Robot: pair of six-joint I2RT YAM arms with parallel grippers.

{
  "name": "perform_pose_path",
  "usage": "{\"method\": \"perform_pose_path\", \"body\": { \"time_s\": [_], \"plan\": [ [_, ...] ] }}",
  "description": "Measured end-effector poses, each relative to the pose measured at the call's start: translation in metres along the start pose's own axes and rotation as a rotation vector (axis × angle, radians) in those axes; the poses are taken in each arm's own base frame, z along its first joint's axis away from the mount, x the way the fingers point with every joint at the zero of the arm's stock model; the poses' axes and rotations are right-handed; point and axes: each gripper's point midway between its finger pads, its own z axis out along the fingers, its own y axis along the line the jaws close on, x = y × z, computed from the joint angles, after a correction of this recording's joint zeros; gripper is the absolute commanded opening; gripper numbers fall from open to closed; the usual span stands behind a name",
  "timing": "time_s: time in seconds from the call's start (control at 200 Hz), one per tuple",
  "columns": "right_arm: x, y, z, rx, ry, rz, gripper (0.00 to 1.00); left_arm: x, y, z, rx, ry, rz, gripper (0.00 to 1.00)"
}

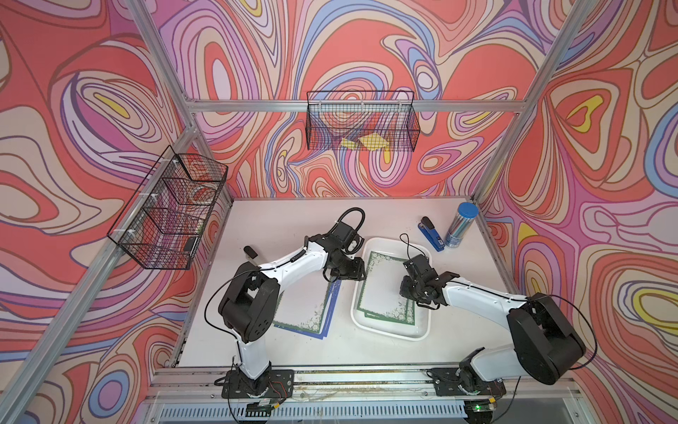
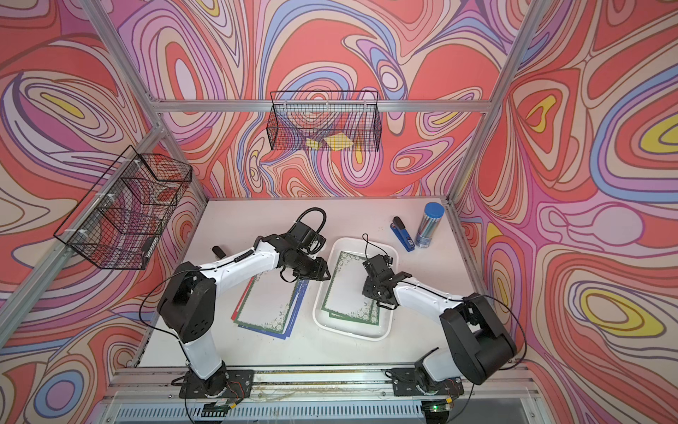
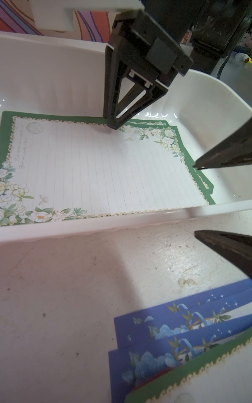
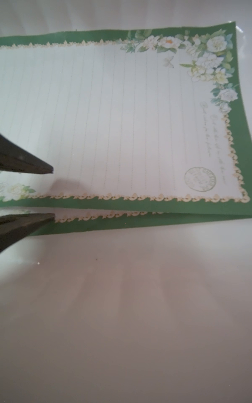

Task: Take out the stationery paper from the storage box
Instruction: Pick up the stationery paper from the storage box.

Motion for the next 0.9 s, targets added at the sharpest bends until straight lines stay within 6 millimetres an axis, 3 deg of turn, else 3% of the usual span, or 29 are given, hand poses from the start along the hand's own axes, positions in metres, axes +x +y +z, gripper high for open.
{"method": "perform_pose_path", "body": {
  "time_s": [0.335, 0.501, 0.896],
  "plan": [
    [-0.001, 0.006, 0.008, -0.052, 0.032, 0.038, 0.21, 0.0, 0.0, 0.0, -0.001, 0.0, 0.0, 0.5],
    [-0.003, 0.008, 0.008, -0.071, 0.034, 0.044, 0.0, 0.001, 0.0, 0.0, -0.002, 0.003, -0.002, 0.5],
    [-0.02, 0.02, -0.021, -0.143, -0.051, -0.008, 0.0, 0.001, 0.001, 0.0, -0.004, 0.006, -0.002, 0.5]
  ]
}}
